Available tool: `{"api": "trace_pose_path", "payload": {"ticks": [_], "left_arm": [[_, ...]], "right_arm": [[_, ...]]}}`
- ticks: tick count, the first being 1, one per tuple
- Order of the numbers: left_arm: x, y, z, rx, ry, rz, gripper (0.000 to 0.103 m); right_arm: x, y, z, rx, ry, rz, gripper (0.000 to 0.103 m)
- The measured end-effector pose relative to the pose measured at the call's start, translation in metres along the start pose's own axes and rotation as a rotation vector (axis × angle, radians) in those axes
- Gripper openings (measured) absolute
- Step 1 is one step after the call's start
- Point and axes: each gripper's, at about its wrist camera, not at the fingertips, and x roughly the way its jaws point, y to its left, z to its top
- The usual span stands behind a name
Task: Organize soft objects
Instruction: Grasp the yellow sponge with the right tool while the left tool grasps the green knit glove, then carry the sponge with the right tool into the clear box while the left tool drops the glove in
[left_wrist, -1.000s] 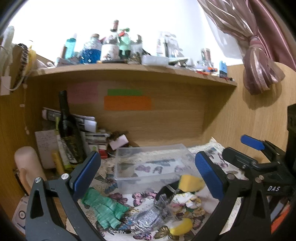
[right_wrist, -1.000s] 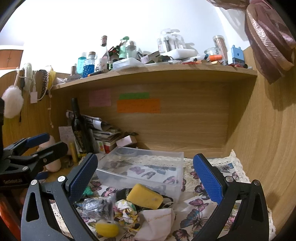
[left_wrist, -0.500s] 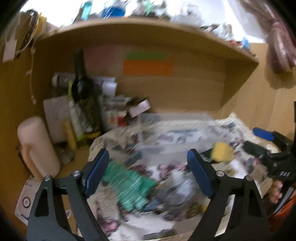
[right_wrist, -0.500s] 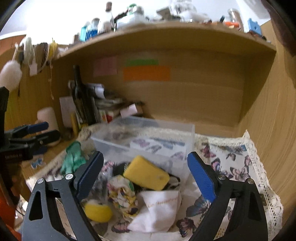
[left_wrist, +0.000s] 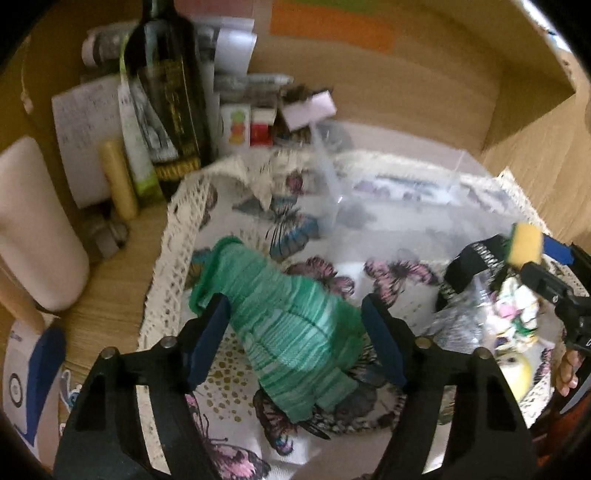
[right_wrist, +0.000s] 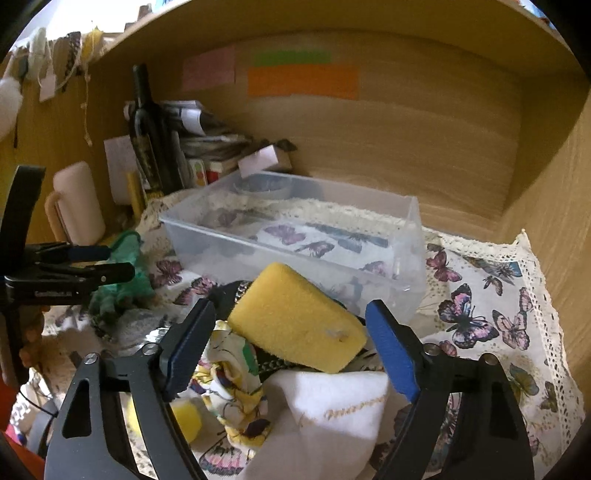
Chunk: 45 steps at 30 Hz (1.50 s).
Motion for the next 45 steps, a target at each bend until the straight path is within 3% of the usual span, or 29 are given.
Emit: {"api": "trace_pose_path", "payload": {"ticks": [1,4,6,9,14,21,33,40,45], "left_arm": [[0.004,0.001,-0.001,-0.001,0.020,-0.004,0.068],[0.007,-0.001,-0.001,0.003,0.032,-0.017,0.061],[0.010,-0.001,-0.001,-0.001,0.037,-0.017,0.044],[0.008,0.000,-0.002,-0.008,0.033,-0.030,0.026],[0.000,-0.002,0.001,-0.001,0.006,-0.018,0.010],[-0.034,-0.010,0.015,0.021,-0.097,-0.016,0.008],[-0.079,-0.046,0.071,0.071,-0.274,-0.092,0.009],[-0.071,-0.068,0.104,0.082,-0.316,-0.123,0.009],[-0.046,-0.081,0.120,0.083,-0.298,-0.124,0.009]], "right_arm": [[0.004,-0.001,-0.001,0.004,0.015,-0.001,0.066],[0.010,-0.007,-0.002,0.030,0.027,0.018,0.062],[0.007,-0.011,-0.002,0.050,0.017,0.035,0.061],[0.002,-0.012,0.000,0.057,-0.007,0.034,0.058],[-0.012,-0.013,0.005,0.065,-0.056,0.026,0.053],[-0.029,-0.018,0.014,0.054,-0.106,0.010,0.053],[-0.058,-0.030,0.051,0.037,-0.236,-0.023,0.053],[-0.057,-0.037,0.074,0.024,-0.276,-0.013,0.053],[-0.034,-0.044,0.087,0.029,-0.230,0.002,0.053]]}}
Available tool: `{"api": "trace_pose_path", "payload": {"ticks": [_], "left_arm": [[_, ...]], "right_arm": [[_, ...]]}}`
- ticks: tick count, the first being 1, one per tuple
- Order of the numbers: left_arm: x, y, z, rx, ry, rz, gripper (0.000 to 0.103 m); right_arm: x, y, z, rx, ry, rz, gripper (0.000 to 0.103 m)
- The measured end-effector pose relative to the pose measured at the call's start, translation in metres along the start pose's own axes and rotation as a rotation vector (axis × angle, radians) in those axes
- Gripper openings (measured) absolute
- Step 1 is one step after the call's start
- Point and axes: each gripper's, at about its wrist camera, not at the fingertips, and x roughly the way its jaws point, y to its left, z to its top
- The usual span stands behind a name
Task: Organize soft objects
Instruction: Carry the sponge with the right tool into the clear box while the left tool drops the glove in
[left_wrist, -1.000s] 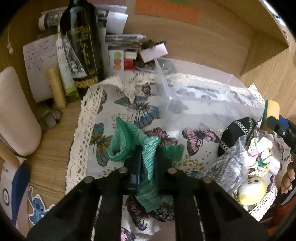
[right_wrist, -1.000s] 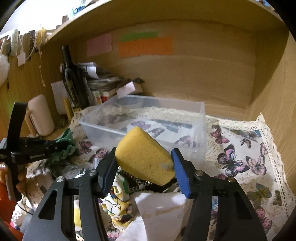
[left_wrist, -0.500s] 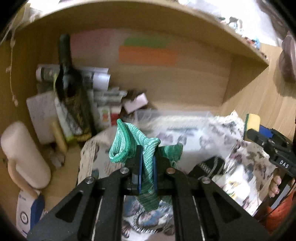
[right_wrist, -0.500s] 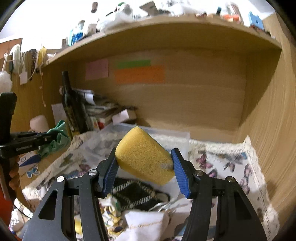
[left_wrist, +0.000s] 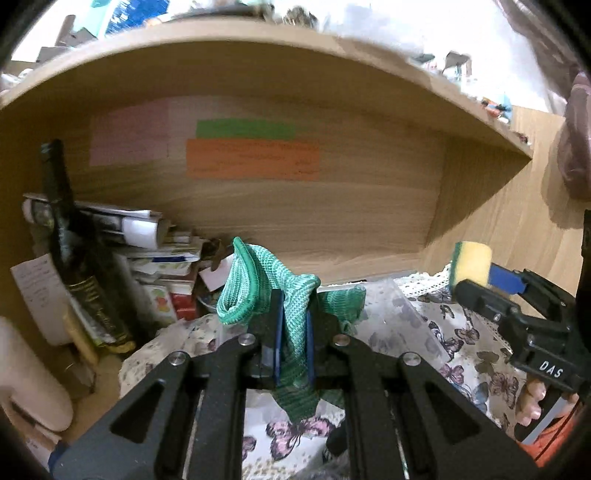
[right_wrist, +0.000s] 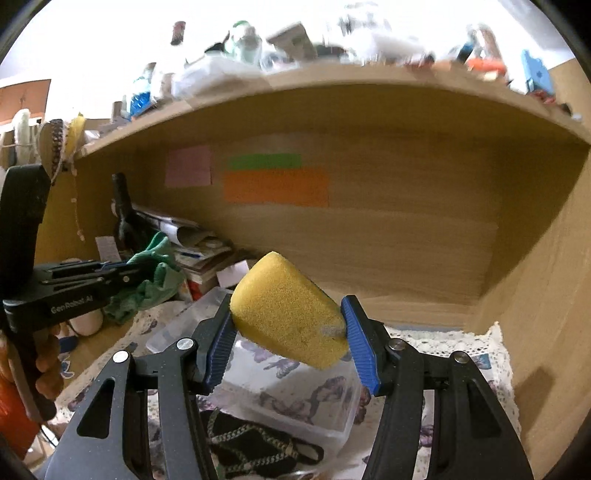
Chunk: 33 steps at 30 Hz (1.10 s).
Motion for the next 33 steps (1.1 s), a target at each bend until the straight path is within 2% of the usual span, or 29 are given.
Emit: {"api": "trace_pose_path", "payload": {"ticks": [5,13,16,19,22,24,27,30,33], "left_arm": [[0.037,-0.002,-0.003,0.013,0.082,0.011,0.009],[0.092,-0.002,-0.022,0.013,0.234,-0.014,0.009],[0.103,-0.004,-0.031,0.032,0.268,-0.030,0.010],[0.107,-0.006,-0.036,0.049,0.288,-0.026,0.010],[0.112,-0.005,-0.036,0.040,0.311,-0.029,0.023],[0.112,-0.002,-0.034,0.029,0.309,-0.027,0.039],[0.107,0.000,-0.031,0.021,0.288,-0.025,0.056],[0.093,0.000,-0.024,0.024,0.255,-0.024,0.062],[0.076,-0.003,-0.016,0.027,0.216,-0.019,0.070]], "right_arm": [[0.033,-0.006,-0.004,-0.003,0.088,0.002,0.053],[0.098,-0.007,-0.026,0.000,0.277,0.004,0.053],[0.107,-0.010,-0.036,0.001,0.319,0.039,0.053],[0.111,-0.013,-0.040,0.001,0.349,0.039,0.053],[0.113,-0.016,-0.039,-0.001,0.372,0.038,0.057],[0.114,-0.015,-0.038,0.000,0.370,0.028,0.060],[0.114,-0.014,-0.035,-0.015,0.352,-0.006,0.068],[0.105,-0.018,-0.030,-0.011,0.332,-0.008,0.069],[0.089,-0.019,-0.022,-0.011,0.289,-0.023,0.076]]}}
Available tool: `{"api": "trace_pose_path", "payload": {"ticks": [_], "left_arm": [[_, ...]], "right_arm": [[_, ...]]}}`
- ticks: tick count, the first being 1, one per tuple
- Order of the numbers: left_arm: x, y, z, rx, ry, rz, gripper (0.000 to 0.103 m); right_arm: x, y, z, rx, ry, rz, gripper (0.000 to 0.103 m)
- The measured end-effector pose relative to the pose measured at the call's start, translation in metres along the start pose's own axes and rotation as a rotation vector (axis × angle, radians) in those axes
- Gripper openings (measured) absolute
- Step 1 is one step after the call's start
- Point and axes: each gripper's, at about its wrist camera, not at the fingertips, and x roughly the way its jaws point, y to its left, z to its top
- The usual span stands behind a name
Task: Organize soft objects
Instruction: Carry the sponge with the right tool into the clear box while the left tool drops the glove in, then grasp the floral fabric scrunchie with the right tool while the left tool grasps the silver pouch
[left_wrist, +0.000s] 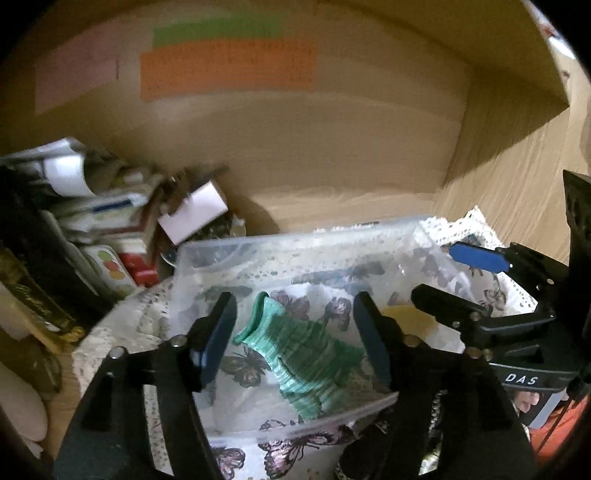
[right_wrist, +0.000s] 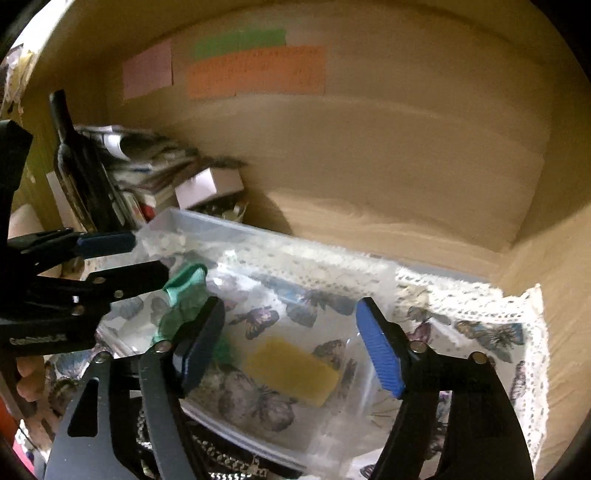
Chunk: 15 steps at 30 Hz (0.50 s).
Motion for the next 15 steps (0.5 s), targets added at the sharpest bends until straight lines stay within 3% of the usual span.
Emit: {"api": "trace_pose_path", "payload": {"ticks": [2,8,15], "left_arm": [[-0.016,-0.001,0.001,0.004,-0.037,0.008,0.076],[-0.064,-0.005,-0.002,0.016,-0.150,0.040,0.101],[-0.099,0.001,-0.025,0.013,-0.178,0.065,0.103]], "right_arm": [[-0.015,0.001,0.002,0.001,-0.039,-0.008,0.081],[-0.065,0.005,0.003,0.004,-0.143,0.028,0.082],[-0.106,0.025,-0.016,-0.020,-0.233,0.009,0.088]]}}
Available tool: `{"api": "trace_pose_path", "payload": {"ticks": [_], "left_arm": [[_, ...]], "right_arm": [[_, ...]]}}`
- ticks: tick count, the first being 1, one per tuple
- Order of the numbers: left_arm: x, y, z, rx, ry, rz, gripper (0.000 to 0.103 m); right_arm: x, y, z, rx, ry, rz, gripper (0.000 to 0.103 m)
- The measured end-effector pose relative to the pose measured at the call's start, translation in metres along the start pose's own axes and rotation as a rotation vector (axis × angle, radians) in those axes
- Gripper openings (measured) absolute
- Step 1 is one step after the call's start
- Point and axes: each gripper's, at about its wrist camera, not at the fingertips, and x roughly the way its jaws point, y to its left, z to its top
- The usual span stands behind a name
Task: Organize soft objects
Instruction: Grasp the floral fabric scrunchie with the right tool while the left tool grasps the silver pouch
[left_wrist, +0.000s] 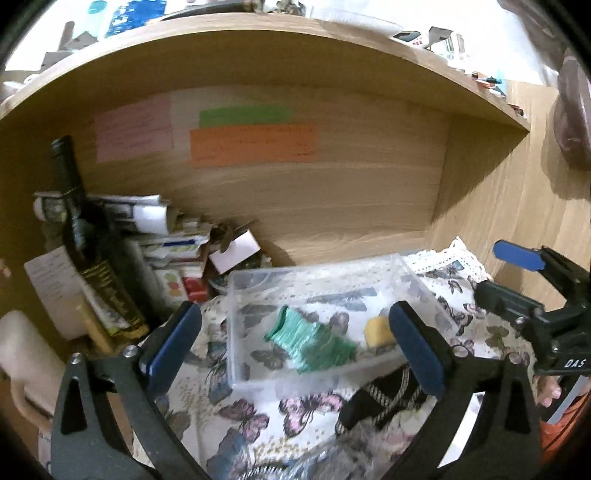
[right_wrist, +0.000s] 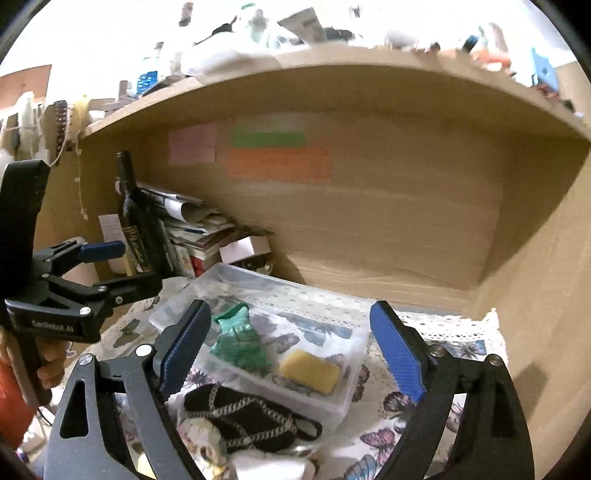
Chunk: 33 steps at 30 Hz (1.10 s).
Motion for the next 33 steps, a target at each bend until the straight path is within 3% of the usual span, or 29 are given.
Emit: {"api": "trace_pose_path", "payload": {"ticks": [7,14,17,20,26,28,30,33], "left_arm": [[-0.005,0.017,-0.042,-0.040,0.090,0.014,0.103],[0.005,0.009,-0.087,-0.005,0.192,0.011,0.103],[0.008,-0.002,-0.100,0.005,0.207,-0.013,0.101],[0.010,-0.018,-0.107,0.047,0.224,-0.060,0.083],[0.023,-0.031,-0.119,0.078,0.263,-0.089,0.082],[0.031,-0.027,-0.124,0.054,0.290,-0.097,0.082],[0.036,-0.023,-0.127,0.029,0.305,-0.104,0.072],[0.038,-0.022,-0.129,0.013,0.320,-0.140,0.056]], "right_arm": [[-0.011,0.008,-0.032,0.017,0.026,-0.021,0.089],[-0.011,0.015,-0.064,0.052,0.108,0.033,0.086],[-0.004,0.024,-0.076,0.056,0.158,0.086,0.071],[0.005,0.036,-0.085,0.043,0.199,0.119,0.060],[0.026,0.043,-0.097,0.031,0.276,0.174,0.039],[0.031,0.045,-0.101,0.015,0.294,0.170,0.021],[0.032,0.045,-0.102,0.010,0.297,0.164,0.014],[0.026,0.045,-0.101,0.006,0.269,0.162,0.011]]}}
